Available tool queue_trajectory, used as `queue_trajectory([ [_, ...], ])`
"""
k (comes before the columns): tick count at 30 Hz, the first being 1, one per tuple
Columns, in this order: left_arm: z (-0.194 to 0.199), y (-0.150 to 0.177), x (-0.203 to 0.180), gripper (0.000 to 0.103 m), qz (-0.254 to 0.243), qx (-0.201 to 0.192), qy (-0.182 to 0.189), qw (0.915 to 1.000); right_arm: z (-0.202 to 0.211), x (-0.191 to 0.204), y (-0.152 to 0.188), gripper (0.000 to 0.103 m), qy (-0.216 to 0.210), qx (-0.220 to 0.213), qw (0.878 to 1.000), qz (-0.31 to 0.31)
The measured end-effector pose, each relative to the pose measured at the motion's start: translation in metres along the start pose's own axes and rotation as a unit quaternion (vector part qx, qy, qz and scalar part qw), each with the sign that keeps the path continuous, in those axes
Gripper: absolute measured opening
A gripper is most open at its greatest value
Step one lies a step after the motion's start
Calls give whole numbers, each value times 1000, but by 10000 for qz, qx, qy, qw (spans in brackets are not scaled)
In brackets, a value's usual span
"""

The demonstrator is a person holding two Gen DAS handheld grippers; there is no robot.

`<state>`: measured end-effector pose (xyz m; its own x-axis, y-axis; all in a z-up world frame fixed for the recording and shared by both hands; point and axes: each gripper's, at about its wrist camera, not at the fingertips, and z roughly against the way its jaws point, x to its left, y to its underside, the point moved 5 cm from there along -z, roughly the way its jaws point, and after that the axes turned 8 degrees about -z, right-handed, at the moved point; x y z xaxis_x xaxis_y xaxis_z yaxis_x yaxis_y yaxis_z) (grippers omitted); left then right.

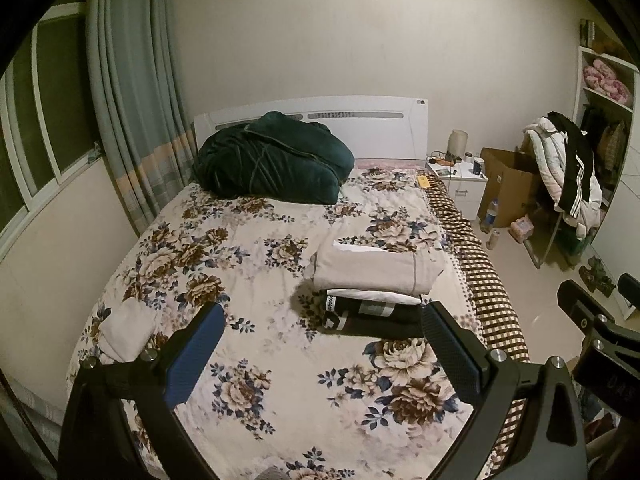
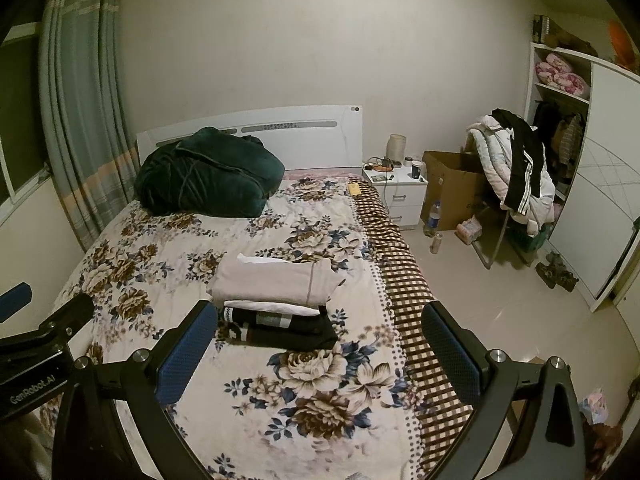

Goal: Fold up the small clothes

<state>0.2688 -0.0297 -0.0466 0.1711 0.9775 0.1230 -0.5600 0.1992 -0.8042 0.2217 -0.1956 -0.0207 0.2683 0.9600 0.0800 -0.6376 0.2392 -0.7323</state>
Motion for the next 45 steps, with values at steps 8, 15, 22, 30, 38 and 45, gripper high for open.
queue_trajectory([
  [8,-1,-1,-3,101,-33,-28,-15,10000,-2,-5,2,103,-32,22,10000,11],
  [15,-1,-2,-2,101,-38,-29,-2,10000,-3,-9,3,103,-58,39,10000,32],
  [22,-1,-4,-1,101,-51,-41,-7,10000,-4,-11,2,103,-77,29,10000,38],
  [30,-1,-4,0,101,-58,-46,-17,10000,-5,-12,1,103,-97,36,9999,58],
  [38,-1,-6,2,101,-55,-40,-13,10000,-6,-16,1,103,-117,44,9999,54],
  [45,0,-6,2,101,-65,-48,-23,10000,-6,-14,2,103,-112,44,9999,58],
])
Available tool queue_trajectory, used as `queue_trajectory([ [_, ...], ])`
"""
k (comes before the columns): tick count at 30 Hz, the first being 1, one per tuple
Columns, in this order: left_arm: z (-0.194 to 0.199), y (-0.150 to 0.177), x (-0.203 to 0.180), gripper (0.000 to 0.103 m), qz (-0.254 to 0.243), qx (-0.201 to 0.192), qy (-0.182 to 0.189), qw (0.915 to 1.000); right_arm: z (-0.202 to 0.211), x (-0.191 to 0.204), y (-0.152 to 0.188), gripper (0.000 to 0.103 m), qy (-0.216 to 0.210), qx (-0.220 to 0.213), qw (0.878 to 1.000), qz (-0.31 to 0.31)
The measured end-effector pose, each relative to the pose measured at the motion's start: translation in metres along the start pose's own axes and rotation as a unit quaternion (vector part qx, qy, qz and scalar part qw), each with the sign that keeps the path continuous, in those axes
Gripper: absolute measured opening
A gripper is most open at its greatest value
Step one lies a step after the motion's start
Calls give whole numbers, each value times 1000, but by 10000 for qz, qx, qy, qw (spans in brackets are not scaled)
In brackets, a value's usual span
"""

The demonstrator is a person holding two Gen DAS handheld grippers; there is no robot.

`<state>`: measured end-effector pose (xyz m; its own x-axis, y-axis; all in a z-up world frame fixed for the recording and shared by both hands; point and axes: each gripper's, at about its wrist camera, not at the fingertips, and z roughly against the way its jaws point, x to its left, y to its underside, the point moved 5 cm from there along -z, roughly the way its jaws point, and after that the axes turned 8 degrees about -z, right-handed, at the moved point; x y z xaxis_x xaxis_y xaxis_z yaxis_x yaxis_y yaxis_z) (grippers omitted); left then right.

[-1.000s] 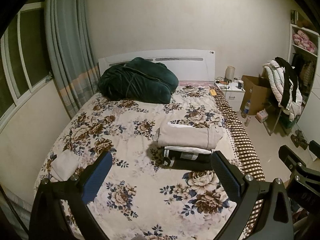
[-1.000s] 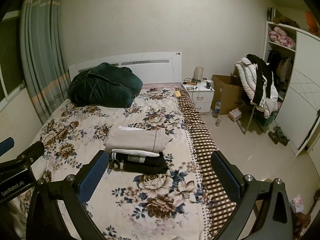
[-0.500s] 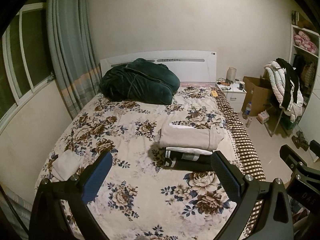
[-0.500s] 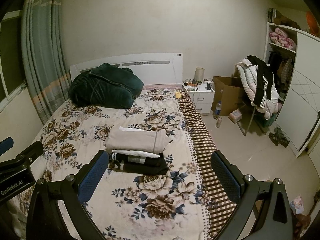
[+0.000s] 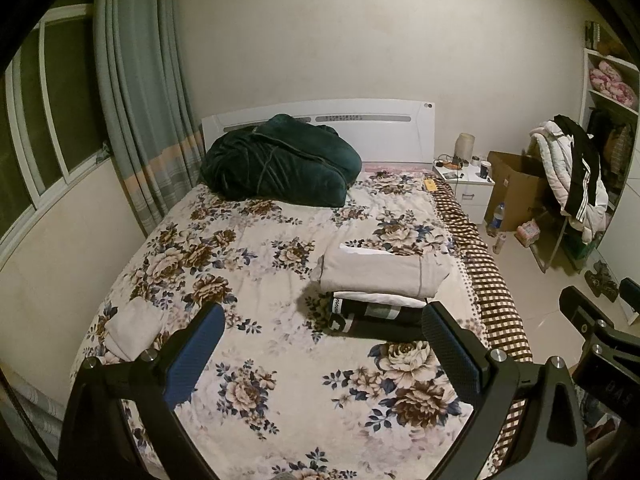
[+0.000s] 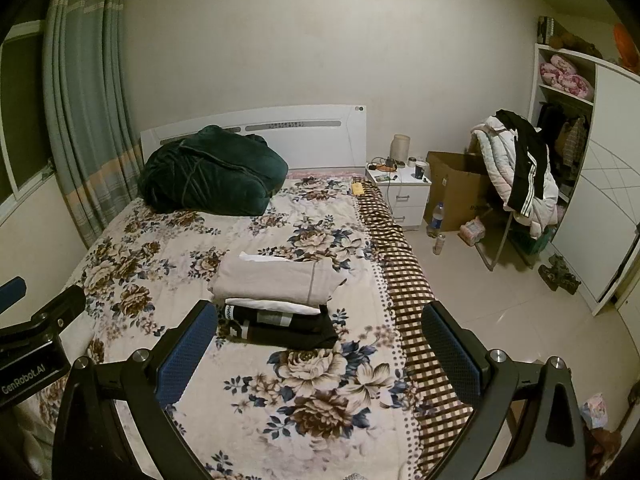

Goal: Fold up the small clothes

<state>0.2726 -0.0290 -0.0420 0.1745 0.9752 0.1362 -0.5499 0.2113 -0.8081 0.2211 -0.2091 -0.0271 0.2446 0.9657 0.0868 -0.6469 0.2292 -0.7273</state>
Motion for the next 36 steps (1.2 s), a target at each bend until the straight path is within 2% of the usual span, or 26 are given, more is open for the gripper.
queue_trajectory([
  [36,-3,-3,6,101,-29,1,63,10000,-2,2,0,103,-1,-2,10000,8],
])
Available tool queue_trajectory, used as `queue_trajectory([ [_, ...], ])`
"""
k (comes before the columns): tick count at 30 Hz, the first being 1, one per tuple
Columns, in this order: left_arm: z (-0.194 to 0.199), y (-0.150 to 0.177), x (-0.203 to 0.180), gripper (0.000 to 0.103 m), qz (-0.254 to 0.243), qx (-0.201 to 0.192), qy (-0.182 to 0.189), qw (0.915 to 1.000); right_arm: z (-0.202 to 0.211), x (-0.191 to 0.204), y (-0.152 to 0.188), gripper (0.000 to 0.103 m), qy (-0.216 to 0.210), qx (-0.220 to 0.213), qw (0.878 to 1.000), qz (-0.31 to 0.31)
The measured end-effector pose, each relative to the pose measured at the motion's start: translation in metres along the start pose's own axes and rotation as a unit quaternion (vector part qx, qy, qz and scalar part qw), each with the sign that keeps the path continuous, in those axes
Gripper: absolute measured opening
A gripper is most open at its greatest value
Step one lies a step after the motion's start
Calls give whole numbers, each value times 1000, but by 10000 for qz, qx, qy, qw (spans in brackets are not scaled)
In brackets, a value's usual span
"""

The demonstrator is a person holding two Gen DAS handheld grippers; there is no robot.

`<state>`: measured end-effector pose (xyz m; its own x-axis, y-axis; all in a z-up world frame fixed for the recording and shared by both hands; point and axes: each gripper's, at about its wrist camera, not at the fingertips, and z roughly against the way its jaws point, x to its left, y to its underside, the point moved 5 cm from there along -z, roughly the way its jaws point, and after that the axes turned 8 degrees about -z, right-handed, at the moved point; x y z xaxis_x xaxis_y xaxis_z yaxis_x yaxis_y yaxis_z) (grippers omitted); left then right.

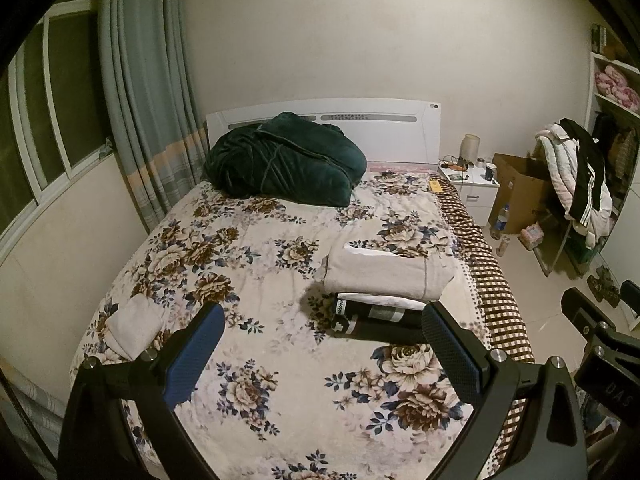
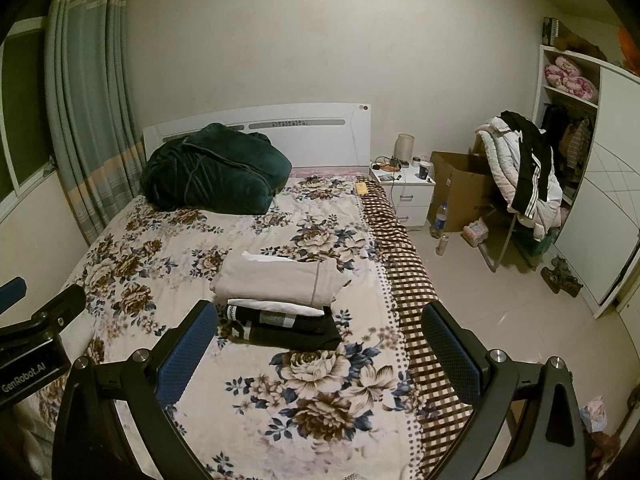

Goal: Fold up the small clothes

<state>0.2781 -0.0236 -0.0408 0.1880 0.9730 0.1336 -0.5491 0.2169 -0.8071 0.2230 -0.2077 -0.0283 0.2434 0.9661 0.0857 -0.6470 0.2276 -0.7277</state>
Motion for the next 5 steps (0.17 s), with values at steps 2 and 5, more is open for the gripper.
queue_trajectory([
  [2,1,0,1,101,-2,-29,-10,10000,0,1,0,103,2,3,10000,17],
  [5,1,-1,3,101,-5,-40,-5,10000,0,1,0,103,-7,11,10000,11],
])
